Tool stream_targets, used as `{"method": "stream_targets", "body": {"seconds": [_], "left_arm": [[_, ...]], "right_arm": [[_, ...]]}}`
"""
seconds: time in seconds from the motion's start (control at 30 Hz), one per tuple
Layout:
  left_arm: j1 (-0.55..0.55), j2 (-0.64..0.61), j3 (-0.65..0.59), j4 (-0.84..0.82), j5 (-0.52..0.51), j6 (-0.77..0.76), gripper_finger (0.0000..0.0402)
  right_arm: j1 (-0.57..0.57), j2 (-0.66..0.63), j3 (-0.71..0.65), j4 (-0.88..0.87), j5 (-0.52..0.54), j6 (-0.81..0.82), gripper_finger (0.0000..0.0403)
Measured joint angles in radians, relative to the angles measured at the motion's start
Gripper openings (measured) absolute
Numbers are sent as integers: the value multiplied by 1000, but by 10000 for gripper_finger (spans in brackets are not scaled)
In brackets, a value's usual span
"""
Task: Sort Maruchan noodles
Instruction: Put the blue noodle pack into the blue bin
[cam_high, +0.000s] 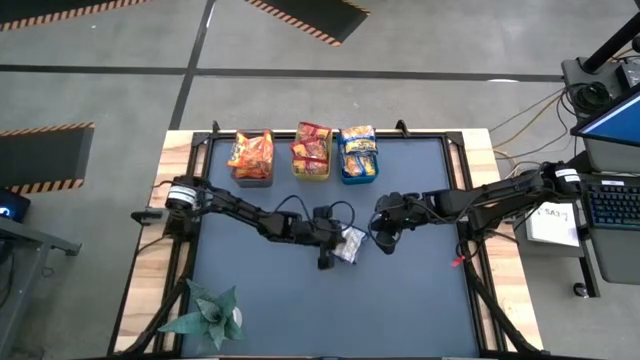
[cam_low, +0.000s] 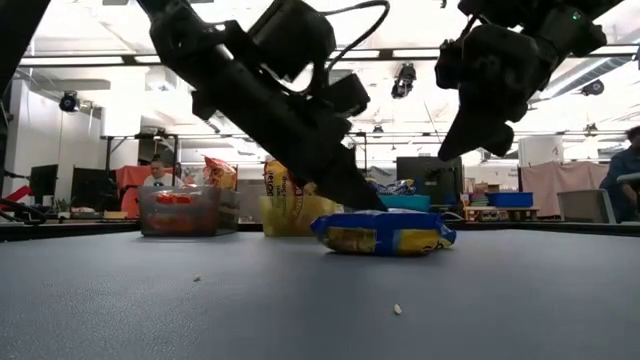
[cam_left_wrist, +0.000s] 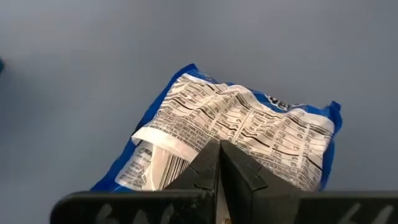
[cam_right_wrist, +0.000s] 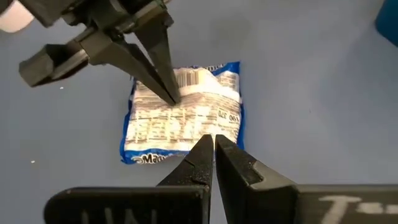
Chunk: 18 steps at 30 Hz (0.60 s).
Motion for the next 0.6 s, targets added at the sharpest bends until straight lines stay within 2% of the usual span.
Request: {"method": "stream_targets", "body": {"seconds": [0.3, 0.5, 0.6], "left_arm": [[-1, -144, -3, -207, 22, 118, 0], [-2, -158, -13, -243, 157, 132, 0], [-6, -135, -24, -245, 181, 130, 0]], "right_arm": [[-11, 1, -16, -4, -1, 121, 9], [-11, 1, -78, 11, -2, 232, 9], [-11, 1, -119, 63, -3, 299, 9]]}}
